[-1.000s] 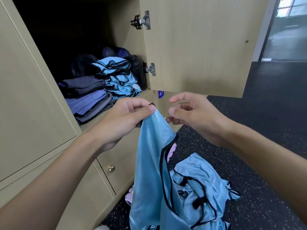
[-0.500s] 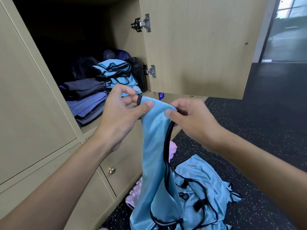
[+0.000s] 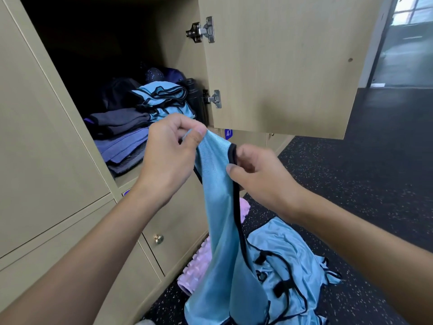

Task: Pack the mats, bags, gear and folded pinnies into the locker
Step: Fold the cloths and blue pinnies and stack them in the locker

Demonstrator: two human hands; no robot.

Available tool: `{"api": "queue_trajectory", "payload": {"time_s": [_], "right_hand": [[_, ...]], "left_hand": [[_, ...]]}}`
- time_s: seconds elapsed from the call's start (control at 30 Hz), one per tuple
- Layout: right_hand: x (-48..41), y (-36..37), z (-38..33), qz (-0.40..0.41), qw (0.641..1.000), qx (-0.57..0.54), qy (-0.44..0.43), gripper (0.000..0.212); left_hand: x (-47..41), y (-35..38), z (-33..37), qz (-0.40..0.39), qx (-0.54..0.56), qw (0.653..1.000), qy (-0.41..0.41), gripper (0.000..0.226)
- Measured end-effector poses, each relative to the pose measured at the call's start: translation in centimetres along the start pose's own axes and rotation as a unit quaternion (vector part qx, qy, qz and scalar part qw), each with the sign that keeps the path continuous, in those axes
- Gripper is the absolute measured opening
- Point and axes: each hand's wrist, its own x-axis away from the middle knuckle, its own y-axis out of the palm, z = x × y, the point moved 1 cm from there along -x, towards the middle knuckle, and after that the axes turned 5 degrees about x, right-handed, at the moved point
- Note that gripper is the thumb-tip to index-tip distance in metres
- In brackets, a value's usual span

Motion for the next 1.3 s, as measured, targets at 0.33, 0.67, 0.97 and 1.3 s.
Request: {"api": "queue_trajectory", "payload": {"time_s": [0.33, 0.67, 0.97, 1.3], "right_hand": [[0.7, 0.3, 0.5, -0.106, 0.994, 0.014, -0.009, 0.009], [0.5, -0.9, 0.1, -0.092, 0.995, 0.028, -0.030, 0.011], [1.1, -1.4, 0.4, -0.180, 0.978, 0.103, -0.009, 0.008], [0.9, -2.2, 0.1, -0.133, 0.987, 0.082, -0.029, 0.005]], "left_hand": [[-0.6, -0.5, -0.1, 0.022, 0.041, 0.998, -0.047, 0.015], [-0.3, -2.1, 0.3, -0.264, -0.278, 0.922, 0.050, 0.006], [-1.4, -5.2, -0.4, -0.169, -0.319, 0.922, 0.139, 0.026], [0.3, -2.4, -1.9, -0.332, -0.278, 0.899, 0.071, 0.014]]}}
